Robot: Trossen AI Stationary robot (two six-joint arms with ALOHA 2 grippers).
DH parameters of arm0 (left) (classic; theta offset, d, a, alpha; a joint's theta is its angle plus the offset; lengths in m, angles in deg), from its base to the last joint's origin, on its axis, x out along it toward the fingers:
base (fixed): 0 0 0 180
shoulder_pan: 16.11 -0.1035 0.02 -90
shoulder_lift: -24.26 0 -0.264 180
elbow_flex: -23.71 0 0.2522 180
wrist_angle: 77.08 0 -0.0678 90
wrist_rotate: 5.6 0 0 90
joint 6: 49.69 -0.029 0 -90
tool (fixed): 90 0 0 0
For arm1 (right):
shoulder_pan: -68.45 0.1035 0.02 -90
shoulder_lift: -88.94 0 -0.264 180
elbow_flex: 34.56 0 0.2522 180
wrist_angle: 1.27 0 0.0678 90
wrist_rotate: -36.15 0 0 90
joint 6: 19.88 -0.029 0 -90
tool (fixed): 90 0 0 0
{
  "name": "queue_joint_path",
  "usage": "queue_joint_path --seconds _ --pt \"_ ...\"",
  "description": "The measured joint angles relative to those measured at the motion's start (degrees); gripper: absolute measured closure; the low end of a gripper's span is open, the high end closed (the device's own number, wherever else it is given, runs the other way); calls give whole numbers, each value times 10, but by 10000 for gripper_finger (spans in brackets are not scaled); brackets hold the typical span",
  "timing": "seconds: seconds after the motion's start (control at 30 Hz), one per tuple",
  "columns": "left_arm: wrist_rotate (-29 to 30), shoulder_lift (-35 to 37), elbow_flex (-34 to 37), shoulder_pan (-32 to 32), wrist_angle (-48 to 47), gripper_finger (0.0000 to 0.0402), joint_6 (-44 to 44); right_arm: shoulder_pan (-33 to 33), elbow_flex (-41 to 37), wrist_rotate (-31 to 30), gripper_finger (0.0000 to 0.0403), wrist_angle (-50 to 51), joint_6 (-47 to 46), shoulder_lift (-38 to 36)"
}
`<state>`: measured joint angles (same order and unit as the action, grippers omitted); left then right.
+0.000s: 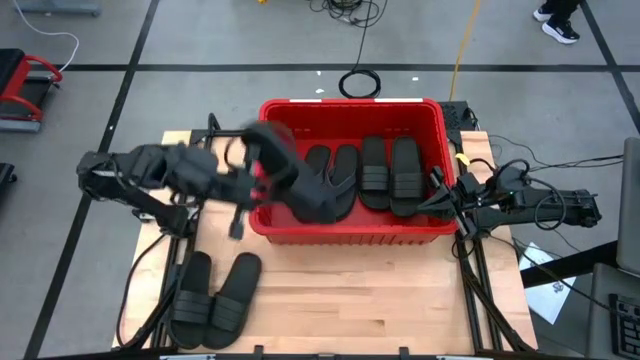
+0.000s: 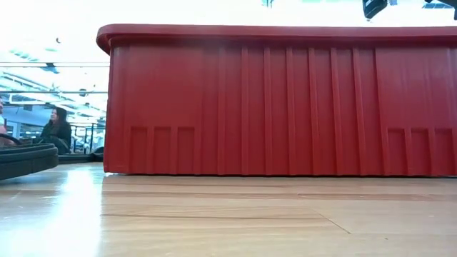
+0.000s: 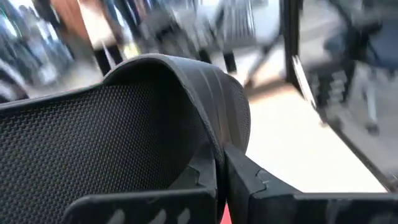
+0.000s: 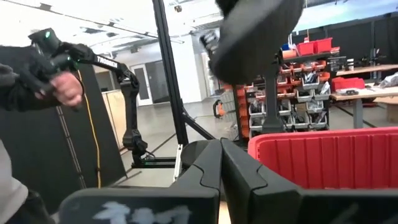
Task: Pick and place slides into bin
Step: Put the black slide into the red container
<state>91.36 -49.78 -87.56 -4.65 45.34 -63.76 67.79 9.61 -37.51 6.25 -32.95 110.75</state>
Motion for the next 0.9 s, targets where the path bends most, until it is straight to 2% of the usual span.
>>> queue_joint_path --seconds 0.1,0.23,0.33,0.47,0.6,0.77,0.9 --pt "-87 -2 5 -61 89 401 -43 0 0 0 403 0 11 0" --pt "-225 -19 5 -131 166 401 -57 0 0 -5 403 0 22 0" --pt "-337 -38 5 -182 202 401 -58 0 0 -42 403 1 23 0" --pt "-470 -61 6 -257 198 401 -57 0 0 -102 403 2 48 0" --pt "-589 -80 6 -330 151 401 -58 0 0 -171 403 2 69 0" --pt "-683 -94 6 -415 94 401 -90 0 0 -264 403 0 62 0" --pt "-702 -124 6 -464 74 401 -108 0 0 -333 403 -15 59 0"
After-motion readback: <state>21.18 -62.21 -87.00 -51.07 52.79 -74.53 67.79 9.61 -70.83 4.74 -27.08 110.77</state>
